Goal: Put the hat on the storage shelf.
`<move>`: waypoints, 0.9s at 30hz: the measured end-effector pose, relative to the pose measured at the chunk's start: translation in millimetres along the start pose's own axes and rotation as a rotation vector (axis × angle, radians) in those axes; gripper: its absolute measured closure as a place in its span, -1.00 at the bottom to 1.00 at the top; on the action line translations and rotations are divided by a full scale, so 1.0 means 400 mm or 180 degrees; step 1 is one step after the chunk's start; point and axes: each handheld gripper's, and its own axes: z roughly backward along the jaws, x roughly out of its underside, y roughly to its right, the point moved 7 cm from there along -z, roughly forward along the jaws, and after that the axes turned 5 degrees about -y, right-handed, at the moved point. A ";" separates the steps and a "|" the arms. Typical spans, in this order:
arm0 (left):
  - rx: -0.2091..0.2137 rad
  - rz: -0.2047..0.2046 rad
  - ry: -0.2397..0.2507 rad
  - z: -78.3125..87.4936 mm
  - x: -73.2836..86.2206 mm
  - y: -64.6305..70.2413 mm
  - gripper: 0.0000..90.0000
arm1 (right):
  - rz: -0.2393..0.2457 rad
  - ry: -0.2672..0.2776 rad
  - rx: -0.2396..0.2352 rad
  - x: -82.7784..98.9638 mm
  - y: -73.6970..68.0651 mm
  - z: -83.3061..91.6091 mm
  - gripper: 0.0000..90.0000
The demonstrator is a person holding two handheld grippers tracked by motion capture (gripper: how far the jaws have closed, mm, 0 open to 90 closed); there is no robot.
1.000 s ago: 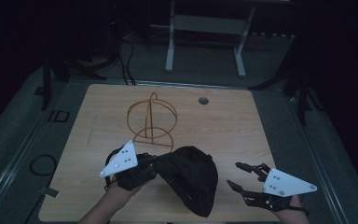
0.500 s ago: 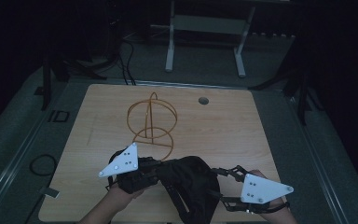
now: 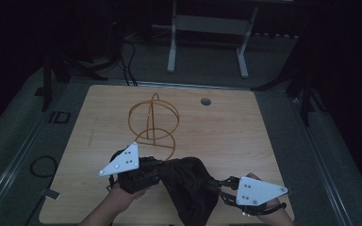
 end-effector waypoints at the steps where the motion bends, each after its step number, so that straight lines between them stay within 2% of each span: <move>1: -0.0028 -0.0014 -0.0016 0.001 0.002 -0.003 0.95 | -0.0023 0.0007 -0.0021 0.001 0.001 0.000 0.95; 6: -0.0127 -0.0100 -0.0117 0.001 0.016 -0.009 0.95 | -0.0181 0.0097 -0.0052 0.004 0.013 0.012 0.96; 10: -0.0195 -0.0175 -0.0151 -0.002 0.022 -0.005 0.94 | -0.0228 0.0212 -0.0058 -0.002 0.019 0.030 0.96; 13: -0.0212 -0.0178 -0.0158 -0.004 0.024 -0.005 0.94 | -0.0287 0.0305 -0.0072 -0.006 0.024 0.044 0.96; 15: -0.0220 -0.0178 -0.0184 -0.006 0.025 -0.007 0.92 | -0.0299 0.0297 -0.0058 -0.006 0.026 0.048 0.96; 16: -0.0207 -0.0156 -0.0198 -0.007 0.025 -0.008 0.88 | -0.0297 0.0288 -0.0062 -0.005 0.026 0.049 0.96; 18: -0.0267 -0.0160 -0.0207 -0.004 0.027 -0.013 0.77 | -0.0308 0.0282 -0.0064 -0.004 0.028 0.050 0.96; 22: -0.0350 -0.0214 -0.0239 0.006 0.031 -0.020 0.59 | -0.0336 0.0283 -0.0051 -0.002 0.033 0.055 0.97; 26: -0.0430 -0.0172 -0.0242 0.023 0.035 -0.031 0.51 | -0.0416 0.0305 0.0014 0.004 0.047 0.065 0.96; 27: -0.0486 -0.0185 -0.0256 0.030 0.038 -0.035 0.51 | -0.0438 0.0325 0.0029 0.005 0.050 0.068 0.96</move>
